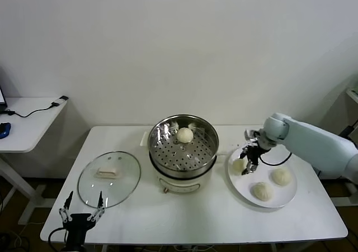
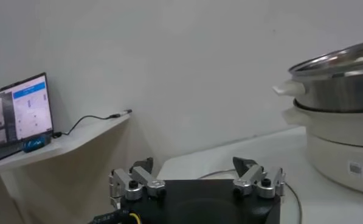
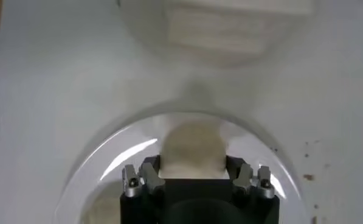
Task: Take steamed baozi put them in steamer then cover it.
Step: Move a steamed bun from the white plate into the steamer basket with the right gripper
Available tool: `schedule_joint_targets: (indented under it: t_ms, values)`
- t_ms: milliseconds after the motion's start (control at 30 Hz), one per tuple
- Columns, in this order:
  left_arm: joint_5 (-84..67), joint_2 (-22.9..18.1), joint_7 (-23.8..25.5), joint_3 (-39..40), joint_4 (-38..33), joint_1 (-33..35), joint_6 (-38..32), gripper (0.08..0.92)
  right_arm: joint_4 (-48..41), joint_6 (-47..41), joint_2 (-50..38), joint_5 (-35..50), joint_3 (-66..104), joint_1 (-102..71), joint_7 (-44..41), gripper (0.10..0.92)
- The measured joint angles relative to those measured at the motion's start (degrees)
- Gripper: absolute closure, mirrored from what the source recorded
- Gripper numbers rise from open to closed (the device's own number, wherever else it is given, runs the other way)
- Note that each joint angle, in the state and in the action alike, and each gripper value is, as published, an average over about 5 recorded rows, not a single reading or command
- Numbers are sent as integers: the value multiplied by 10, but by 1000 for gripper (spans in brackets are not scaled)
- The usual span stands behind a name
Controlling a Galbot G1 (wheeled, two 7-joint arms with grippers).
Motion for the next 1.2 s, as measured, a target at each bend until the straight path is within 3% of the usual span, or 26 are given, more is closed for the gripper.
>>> schedule_joint_targets:
  t_ms: [333, 633, 1200]
  values:
    - [-3, 0, 0, 11, -10, 2, -3, 177, 3, 3, 42, 139, -139, 196, -8, 330]
    - [-1, 1, 1, 18, -19, 11, -12, 177, -6, -18, 142, 240, -182, 257, 13, 330]
    - [-1, 3, 1, 11, -23, 14, -17, 177, -32, -59, 328, 298, -215, 219, 79, 330]
